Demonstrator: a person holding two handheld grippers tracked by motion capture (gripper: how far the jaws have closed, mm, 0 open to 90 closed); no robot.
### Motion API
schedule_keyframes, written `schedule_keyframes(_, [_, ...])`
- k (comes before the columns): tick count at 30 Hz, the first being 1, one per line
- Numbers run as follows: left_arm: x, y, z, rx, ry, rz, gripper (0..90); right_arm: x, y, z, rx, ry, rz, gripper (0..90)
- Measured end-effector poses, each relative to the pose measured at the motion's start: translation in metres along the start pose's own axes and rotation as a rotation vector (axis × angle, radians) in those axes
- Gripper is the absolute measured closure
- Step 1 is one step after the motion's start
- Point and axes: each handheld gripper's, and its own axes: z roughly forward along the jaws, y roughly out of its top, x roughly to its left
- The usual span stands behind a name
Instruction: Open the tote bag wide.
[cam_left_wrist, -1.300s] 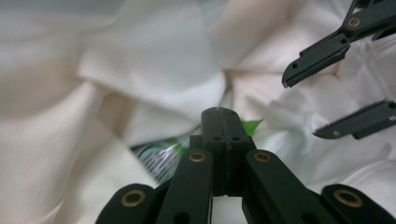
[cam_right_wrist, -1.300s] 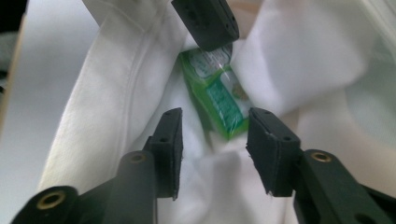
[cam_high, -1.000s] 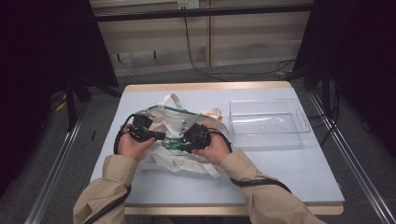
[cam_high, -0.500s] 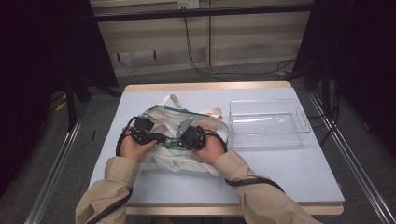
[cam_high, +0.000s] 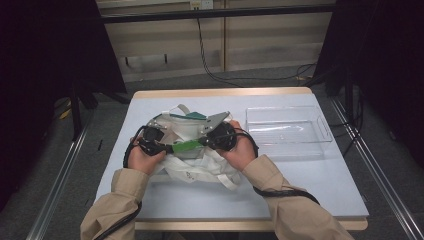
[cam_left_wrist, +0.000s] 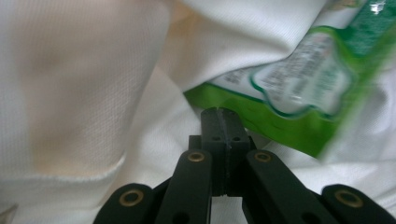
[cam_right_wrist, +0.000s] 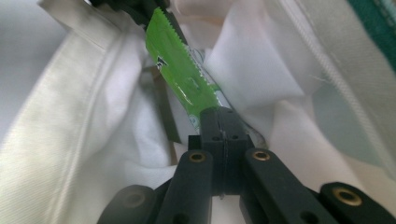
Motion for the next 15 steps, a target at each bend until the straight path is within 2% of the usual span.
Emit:
schedule_keyframes(3, [-0.002,0.0,-0.002,-0.003,-0.005,0.01,90.0,0.001,0.003,-0.012,-0.03,0.015,0.011,90.0])
schedule_keyframes(5, [-0.003,0.0,-0.002,-0.027,-0.005,-0.001,90.0,0.002,0.006,-0.022,-0.06,0.031,0.042,90.0])
schedule_keyframes(6, [-0.004,0.0,-0.004,-0.022,-0.008,0.01,90.0,0.001,0.007,-0.028,-0.076,0.027,0.05,90.0])
schedule_keyframes(7, [-0.004,0.0,-0.005,-0.026,-0.005,0.014,90.0,-0.001,0.009,-0.036,-0.094,0.04,0.084,90.0])
schedule_keyframes(9, [-0.006,0.0,-0.006,-0.046,-0.02,0.003,90.0,-0.003,0.01,-0.043,-0.106,0.052,0.116,90.0])
schedule_keyframes(11, [-0.008,0.0,-0.008,-0.055,-0.023,0.011,90.0,-0.005,0.01,-0.047,-0.092,0.066,0.15,90.0])
schedule_keyframes(13, [-0.01,-0.002,-0.011,-0.067,-0.03,0.01,90.0,-0.007,0.008,-0.049,-0.092,0.056,0.159,90.0])
schedule_keyframes(15, [-0.011,-0.004,-0.013,-0.064,-0.039,0.029,90.0,-0.01,0.006,-0.046,-0.084,0.054,0.169,90.0])
